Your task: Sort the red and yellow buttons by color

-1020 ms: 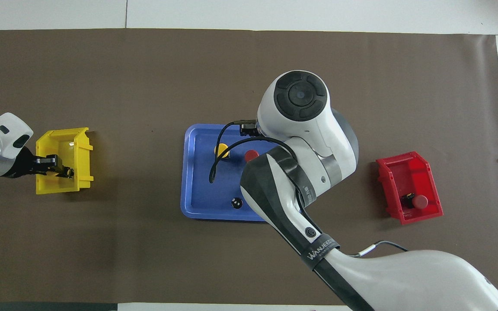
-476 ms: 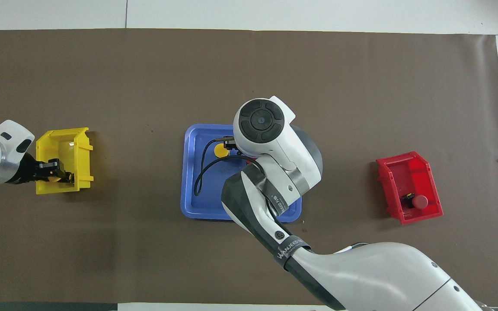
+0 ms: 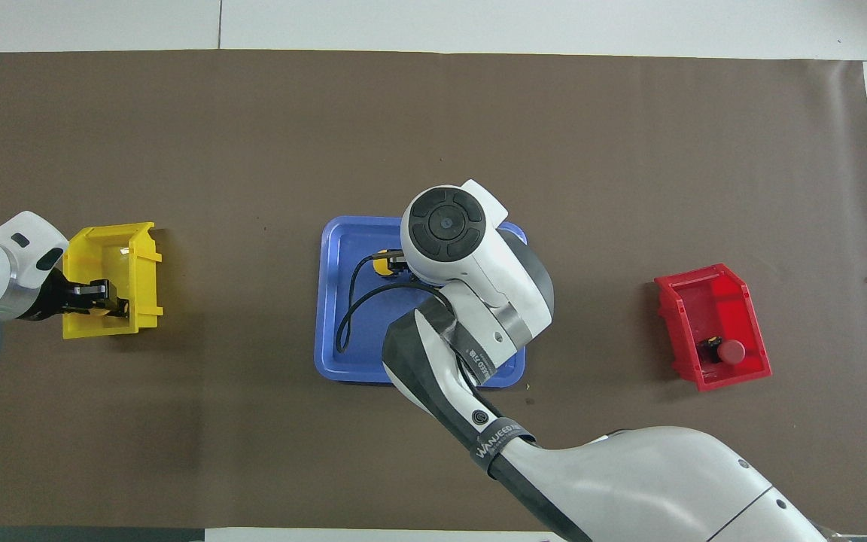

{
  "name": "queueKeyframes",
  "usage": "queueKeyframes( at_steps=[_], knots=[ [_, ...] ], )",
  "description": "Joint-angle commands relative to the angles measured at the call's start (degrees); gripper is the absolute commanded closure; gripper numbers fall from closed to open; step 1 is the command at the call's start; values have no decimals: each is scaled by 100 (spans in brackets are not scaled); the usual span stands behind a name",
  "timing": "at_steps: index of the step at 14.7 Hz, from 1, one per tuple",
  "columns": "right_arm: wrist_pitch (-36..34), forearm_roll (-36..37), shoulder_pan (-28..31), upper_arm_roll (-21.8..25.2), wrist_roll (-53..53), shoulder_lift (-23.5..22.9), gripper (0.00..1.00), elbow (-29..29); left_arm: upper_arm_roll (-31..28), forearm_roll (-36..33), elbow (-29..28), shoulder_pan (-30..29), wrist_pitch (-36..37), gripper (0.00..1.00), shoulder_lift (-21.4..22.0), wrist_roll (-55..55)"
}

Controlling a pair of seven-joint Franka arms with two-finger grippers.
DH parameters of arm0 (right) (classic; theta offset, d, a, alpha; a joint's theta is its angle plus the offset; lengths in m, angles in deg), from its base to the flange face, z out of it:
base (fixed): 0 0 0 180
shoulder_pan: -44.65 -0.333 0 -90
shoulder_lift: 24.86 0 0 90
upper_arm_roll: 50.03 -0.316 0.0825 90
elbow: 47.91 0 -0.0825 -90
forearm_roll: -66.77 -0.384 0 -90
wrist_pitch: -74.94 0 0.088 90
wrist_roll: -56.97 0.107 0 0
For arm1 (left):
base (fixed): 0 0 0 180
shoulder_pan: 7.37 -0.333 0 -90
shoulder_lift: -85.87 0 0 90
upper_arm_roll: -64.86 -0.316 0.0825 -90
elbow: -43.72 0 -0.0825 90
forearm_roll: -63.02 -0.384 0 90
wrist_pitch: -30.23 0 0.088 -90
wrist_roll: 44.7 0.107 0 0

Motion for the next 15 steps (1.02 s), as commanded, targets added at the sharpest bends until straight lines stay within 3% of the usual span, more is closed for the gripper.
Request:
queueKeyframes(
  at_steps=[1, 4, 9, 11, 13, 15],
  knots=[
    [122, 116, -2, 6, 101, 198, 33, 273, 11, -108, -194, -7, -192, 60, 144, 46],
    [87, 81, -10, -3, 109, 207, 43, 282, 11, -108, -168, -16, -183, 50, 136, 46],
    [87, 63, -10, -12, 101, 207, 44, 290, 11, -108, -19, -16, -95, 41, 109, 46],
    [122, 63, -10, -12, 92, 207, 44, 325, 2, -108, 43, 2, -86, 27, 118, 46],
    [122, 63, -10, -20, 92, 215, 50, 326, 11, -108, 244, 19, 88, 0, 127, 46],
    [122, 54, -10, -21, 83, 215, 60, 326, 11, -108, 438, 19, 343, 0, 170, 46]
  ],
)
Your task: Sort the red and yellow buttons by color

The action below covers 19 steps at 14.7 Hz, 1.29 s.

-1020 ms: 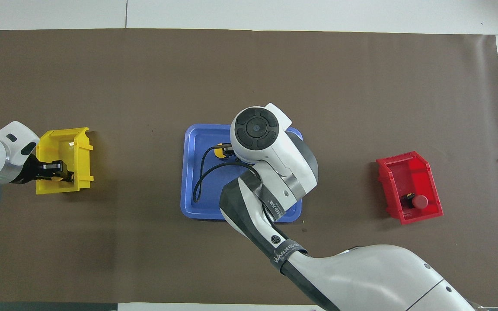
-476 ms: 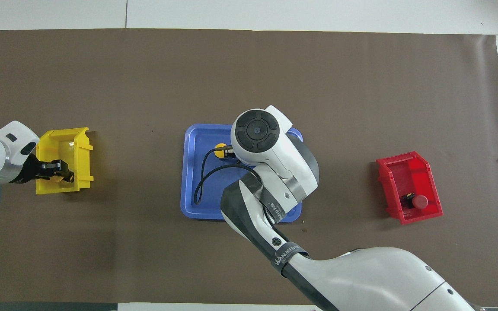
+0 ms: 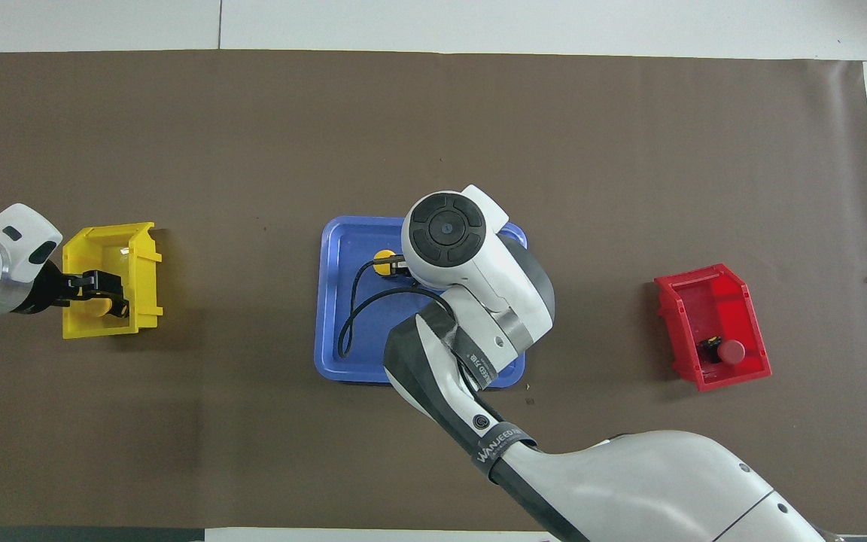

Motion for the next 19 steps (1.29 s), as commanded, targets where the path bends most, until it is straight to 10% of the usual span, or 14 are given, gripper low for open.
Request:
queueKeyframes(
  at_steps=[1, 9, 19],
  knots=[
    [112, 46, 2, -13, 83, 154, 66, 198, 12, -106, 261, 25, 446, 0, 181, 26],
    [-590, 37, 572, -4, -644, 864, 76, 136, 12, -106, 1062, 16, 1529, 0, 401, 18],
    [-1664, -288, 3243, -4, -4757, 2632, 76, 1532, 310, -98, 2037, 305, 2811, 0, 551, -271]
  ],
)
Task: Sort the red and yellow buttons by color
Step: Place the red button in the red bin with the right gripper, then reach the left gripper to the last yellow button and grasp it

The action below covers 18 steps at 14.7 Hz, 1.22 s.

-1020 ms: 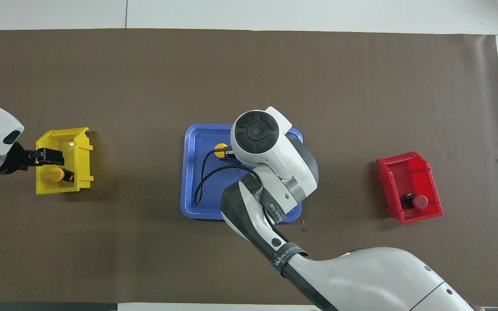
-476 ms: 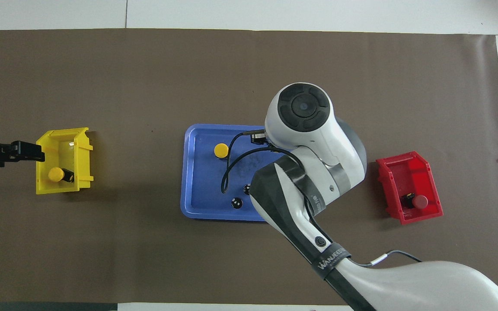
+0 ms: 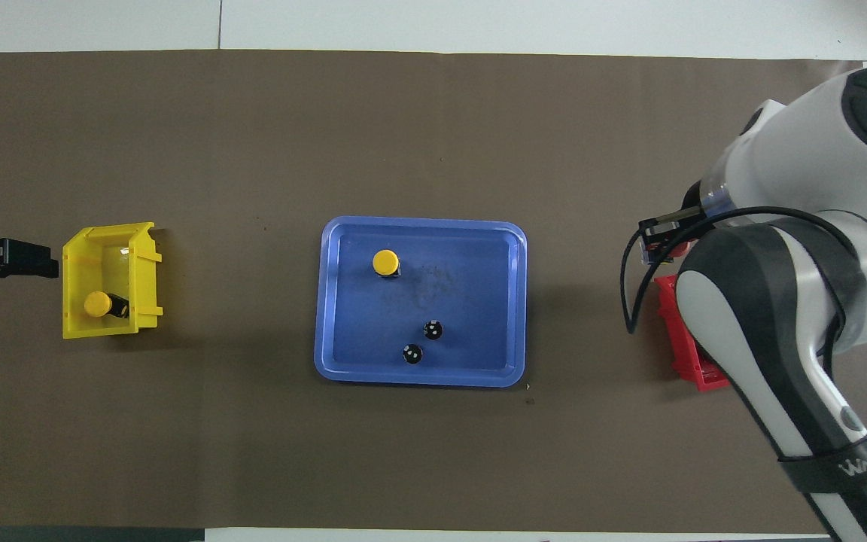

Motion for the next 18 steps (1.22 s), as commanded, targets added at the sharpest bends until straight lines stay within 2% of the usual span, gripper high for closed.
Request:
queueKeyframes(
  at_steps=[1, 3, 5, 7, 10, 13, 18],
  knots=[
    [385, -113, 533, -85, -808, 376, 76, 773, 248, -106, 247, 339, 460, 0, 24, -479],
    [955, -156, 876, -85, -1380, 586, 76, 1387, 460, -45, 177, 751, 163, 0, 59, -1040],
    [1326, -375, 991, -76, -1514, 806, 76, 1907, 469, 16, 98, 1593, -328, 0, -45, -2189],
    [1589, -455, 983, -76, -1523, 921, 76, 2232, 469, 17, 37, 2157, -865, 0, -300, -2842],
    [2038, -447, 992, -76, -1549, 1009, 76, 2672, 452, 17, 45, 2860, -1567, 0, -993, -3502],
    [2529, -455, 1009, -67, -1593, 1009, 76, 3015, 460, 17, 89, 3160, -2272, 0, -1583, -3793],
    [2847, -447, 1079, -67, -1743, 957, 76, 3201, 443, -246, 423, 3521, -2396, 0, -2347, -4206]
  ],
)
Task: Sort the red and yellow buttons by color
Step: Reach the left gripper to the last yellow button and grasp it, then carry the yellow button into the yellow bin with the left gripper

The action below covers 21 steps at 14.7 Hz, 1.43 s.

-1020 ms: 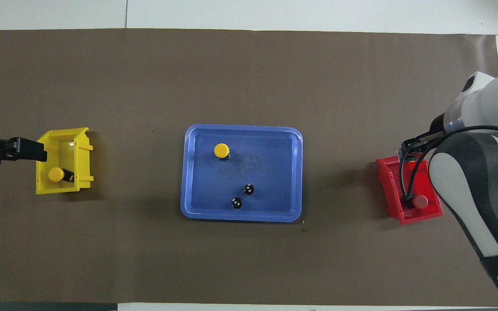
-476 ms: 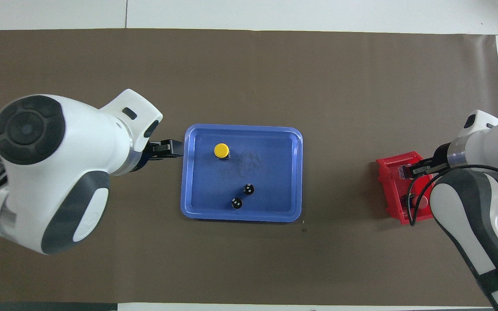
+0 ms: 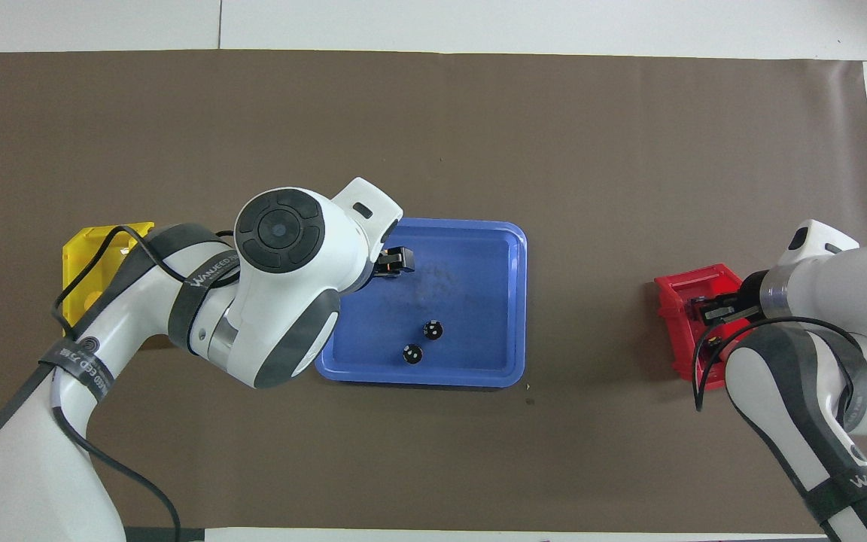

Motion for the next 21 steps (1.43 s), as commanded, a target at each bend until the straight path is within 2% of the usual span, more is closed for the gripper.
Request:
queueKeyframes(
  at_steps=[1, 3, 9, 11, 12, 14, 16, 17, 19, 20, 21],
  knots=[
    [334, -117, 134, -43, -310, 130, 76, 236, -109, -290, 371, 225, -77, 1, -446, -400],
    [397, -126, 239, -43, -390, 60, 76, 333, -101, -457, 600, 234, -87, 3, -710, -638],
    [537, -126, 222, -43, -302, 68, 76, 448, -101, -457, 557, 278, -280, 16, -755, -657],
    [564, -126, 204, -43, -223, 68, 71, 448, -101, -457, 557, 260, -280, 23, -825, -657],
    [564, -126, 204, -43, -188, 68, 64, 448, -101, -457, 531, 260, -271, 24, -825, -665],
    [564, -126, 204, -52, -179, 68, 62, 448, -101, -457, 496, 260, -263, 31, -816, -666],
    [564, -135, 187, -52, -135, 60, 62, 439, -101, -457, 496, 260, -228, 45, -816, -727],
    [564, -135, 178, -52, -109, 60, 61, 439, -101, -457, 496, 269, -227, 56, -816, -797],
    [564, -135, 178, -52, -108, 68, 57, 448, -101, -457, 496, 243, -219, 91, -816, -780],
    [556, -135, 178, -52, -108, 68, 57, 448, -101, -457, 504, 217, -236, 98, -816, -762],
    [564, -135, 178, -52, -108, 60, 57, 448, -101, -457, 522, 208, -210, 98, -808, -762]
  ],
)
